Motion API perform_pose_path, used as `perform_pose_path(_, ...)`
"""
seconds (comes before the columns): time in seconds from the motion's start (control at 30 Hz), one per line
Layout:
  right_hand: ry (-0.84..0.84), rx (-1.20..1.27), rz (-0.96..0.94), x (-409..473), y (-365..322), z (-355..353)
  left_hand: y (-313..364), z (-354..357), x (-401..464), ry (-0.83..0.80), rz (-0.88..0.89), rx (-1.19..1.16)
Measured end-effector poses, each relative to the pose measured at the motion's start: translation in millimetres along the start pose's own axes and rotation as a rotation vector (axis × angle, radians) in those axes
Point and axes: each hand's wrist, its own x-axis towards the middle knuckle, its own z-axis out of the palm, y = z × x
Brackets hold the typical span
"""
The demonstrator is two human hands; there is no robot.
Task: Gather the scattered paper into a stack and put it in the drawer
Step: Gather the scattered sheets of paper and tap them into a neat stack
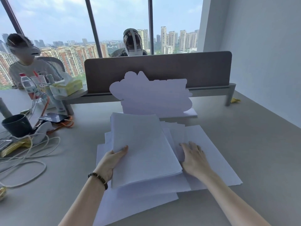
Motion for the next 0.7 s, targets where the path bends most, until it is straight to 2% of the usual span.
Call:
perform_pose_path(0.07, -0.033, -0.058, 0.049, 1, 5, -1, 1, 0, -1, 0.011, -0.001, -0.01)
perform_pose_path(0.27, 0.012, 0.036, 0.05, 9, 23, -13, 8, -17, -6, 0.069, 0.064, -0.006)
perform_pose_path(0.43, 0.073, -0.139, 0.269, 11, 28, -7, 1, -19, -5, 0.094, 0.071, 0.017)
perform_pose_path(0.5, 0.057, -0.139, 0.308, 12, 30, -5, -1, -17, -4, 0.081, 0.061, 0.018)
perform_pose_path(0.7, 0.115, -0.123, 0.242, 14, 28, -7, -3, 3, 1, -0.002, 0.021, 0.086)
